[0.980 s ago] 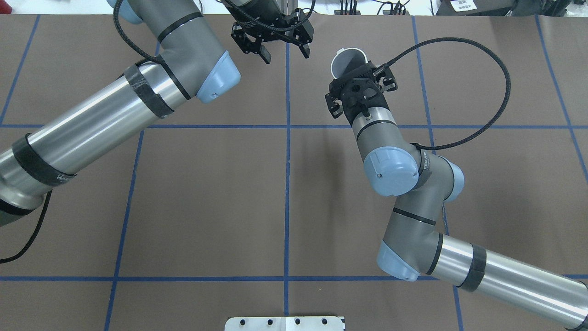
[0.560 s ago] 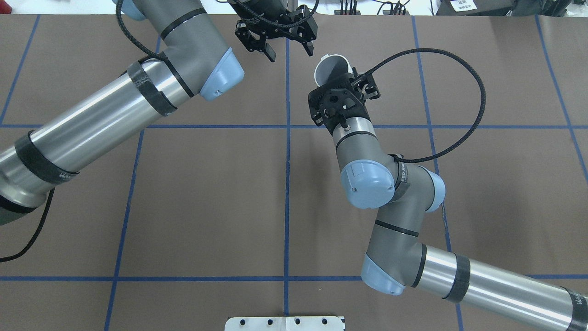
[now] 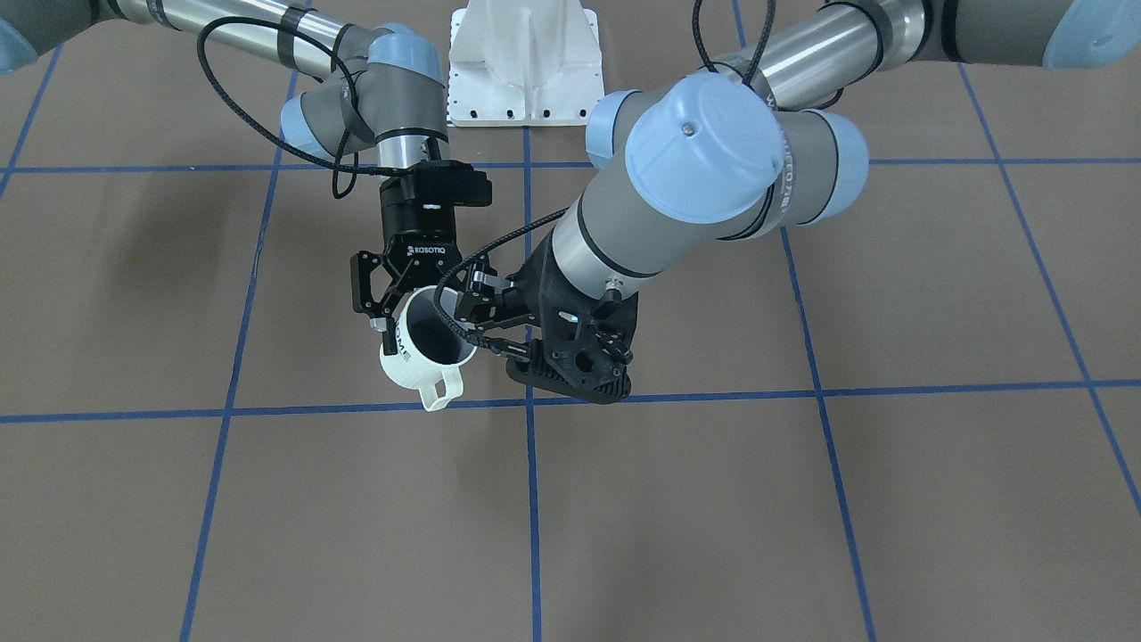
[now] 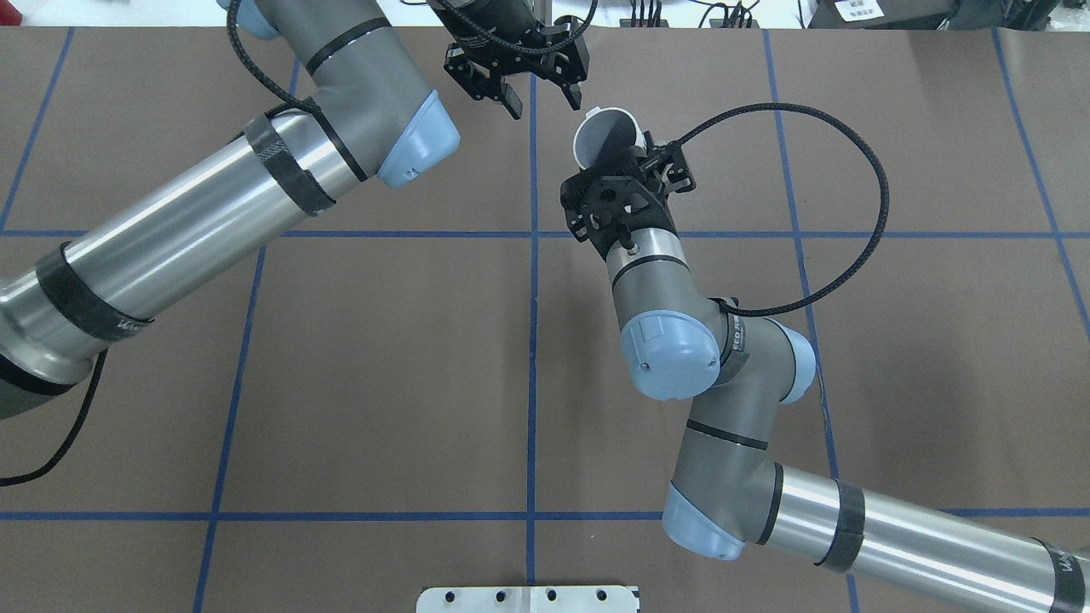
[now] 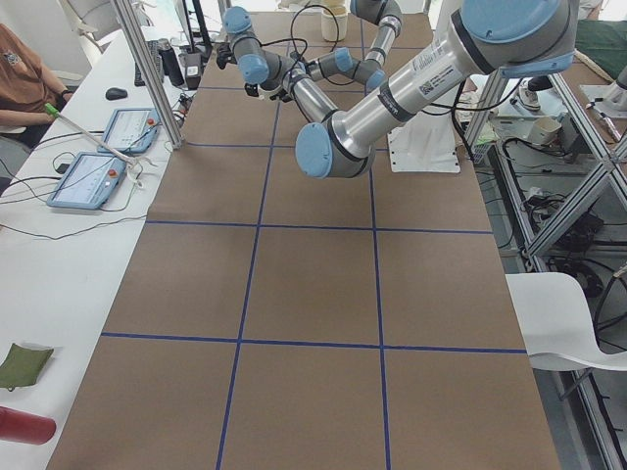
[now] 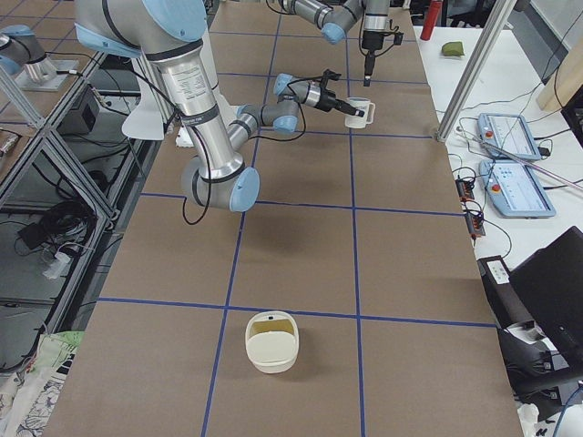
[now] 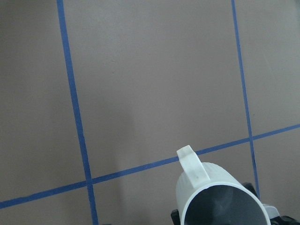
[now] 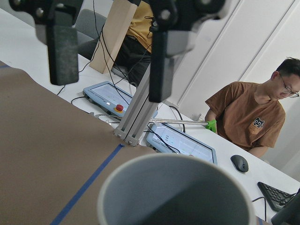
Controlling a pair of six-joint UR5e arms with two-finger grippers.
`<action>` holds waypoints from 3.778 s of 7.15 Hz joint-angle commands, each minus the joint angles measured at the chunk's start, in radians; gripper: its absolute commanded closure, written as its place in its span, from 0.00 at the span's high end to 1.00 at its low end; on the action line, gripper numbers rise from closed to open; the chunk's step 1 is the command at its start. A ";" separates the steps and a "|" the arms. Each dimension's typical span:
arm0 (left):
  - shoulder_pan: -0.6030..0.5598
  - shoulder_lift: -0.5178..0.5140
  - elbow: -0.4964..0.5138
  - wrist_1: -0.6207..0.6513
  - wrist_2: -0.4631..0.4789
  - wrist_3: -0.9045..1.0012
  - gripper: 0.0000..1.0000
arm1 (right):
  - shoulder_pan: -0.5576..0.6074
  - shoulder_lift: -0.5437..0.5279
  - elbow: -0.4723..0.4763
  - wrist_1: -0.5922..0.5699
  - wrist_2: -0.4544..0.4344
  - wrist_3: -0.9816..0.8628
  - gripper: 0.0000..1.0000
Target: Left arm hands cup to right arm to dump lemon
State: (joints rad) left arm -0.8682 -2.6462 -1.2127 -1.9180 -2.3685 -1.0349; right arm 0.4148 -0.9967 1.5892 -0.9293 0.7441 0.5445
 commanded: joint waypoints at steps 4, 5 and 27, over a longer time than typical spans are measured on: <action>0.032 -0.015 0.021 -0.003 0.000 0.000 0.65 | -0.001 0.004 0.003 0.007 -0.003 0.038 0.28; 0.037 -0.015 0.022 -0.003 0.000 0.000 0.61 | -0.001 0.004 0.003 0.007 -0.005 0.038 0.28; 0.051 -0.043 0.084 -0.038 0.000 -0.068 0.00 | -0.014 0.001 0.008 0.010 -0.026 0.040 1.00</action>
State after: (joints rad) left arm -0.8160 -2.6887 -1.1290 -1.9559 -2.3684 -1.1029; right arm 0.4005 -0.9943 1.5964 -0.9186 0.7178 0.5844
